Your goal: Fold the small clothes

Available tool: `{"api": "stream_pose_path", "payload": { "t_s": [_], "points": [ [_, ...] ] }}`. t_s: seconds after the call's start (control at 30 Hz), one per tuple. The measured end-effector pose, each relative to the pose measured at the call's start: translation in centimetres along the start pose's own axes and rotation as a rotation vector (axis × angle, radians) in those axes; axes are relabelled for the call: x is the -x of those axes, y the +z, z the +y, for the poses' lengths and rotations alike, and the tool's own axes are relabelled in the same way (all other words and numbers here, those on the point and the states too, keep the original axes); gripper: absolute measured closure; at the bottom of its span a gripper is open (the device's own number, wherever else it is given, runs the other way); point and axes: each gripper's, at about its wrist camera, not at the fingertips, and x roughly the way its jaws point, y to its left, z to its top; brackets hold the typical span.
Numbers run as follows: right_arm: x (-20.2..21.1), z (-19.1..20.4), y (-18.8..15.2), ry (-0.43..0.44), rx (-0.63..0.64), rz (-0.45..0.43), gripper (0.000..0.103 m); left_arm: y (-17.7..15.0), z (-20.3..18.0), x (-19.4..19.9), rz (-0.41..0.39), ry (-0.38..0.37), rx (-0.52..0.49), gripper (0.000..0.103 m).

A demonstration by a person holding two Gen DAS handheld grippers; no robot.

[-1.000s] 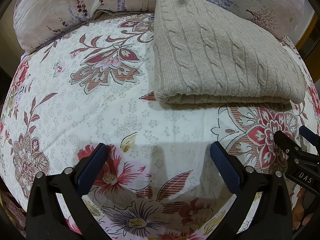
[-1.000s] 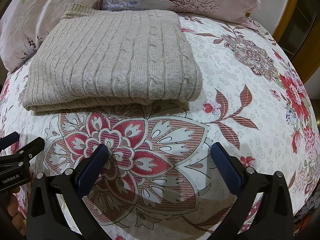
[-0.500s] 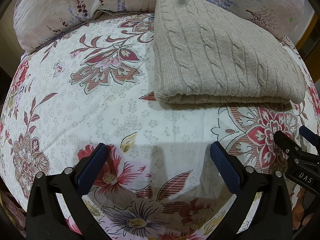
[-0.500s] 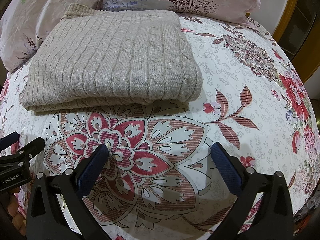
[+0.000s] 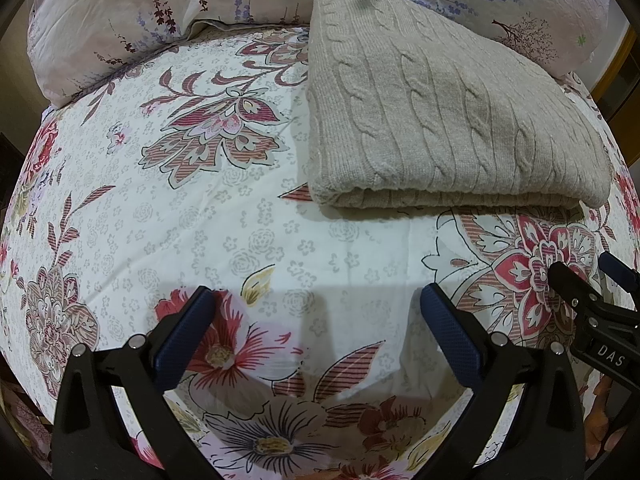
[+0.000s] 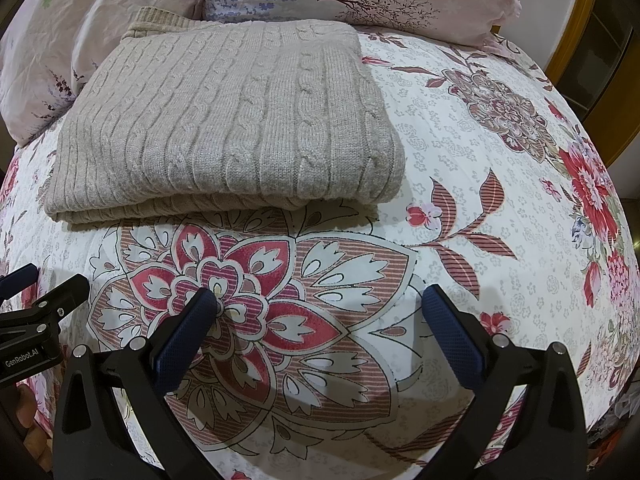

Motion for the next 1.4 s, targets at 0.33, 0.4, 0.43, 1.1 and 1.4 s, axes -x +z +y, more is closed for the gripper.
{"api": "stream_pose_path", "payload": {
  "t_s": [0.33,0.4,0.43,1.1,1.4],
  "points": [
    [-0.01,0.00,-0.01,0.000,0.000,0.000,0.001,-0.03,-0.02,0.01,0.000,0.000,0.000,0.002],
    [-0.01,0.00,0.00,0.000,0.000,0.000,0.001,-0.04,-0.02,0.01,-0.001,0.000,0.001,0.002],
    [-0.01,0.00,0.00,0.000,0.000,0.000,0.001,-0.04,-0.02,0.01,-0.001,0.000,0.001,0.002],
    [0.02,0.01,0.02,0.000,0.001,0.000,0.001,0.58,-0.14,-0.23,0.013,0.002,-0.001,0.002],
    [0.02,0.01,0.01,0.000,0.001,0.000,0.001,0.55,-0.14,-0.23,0.015,0.001,-0.001,0.002]
  ]
}}
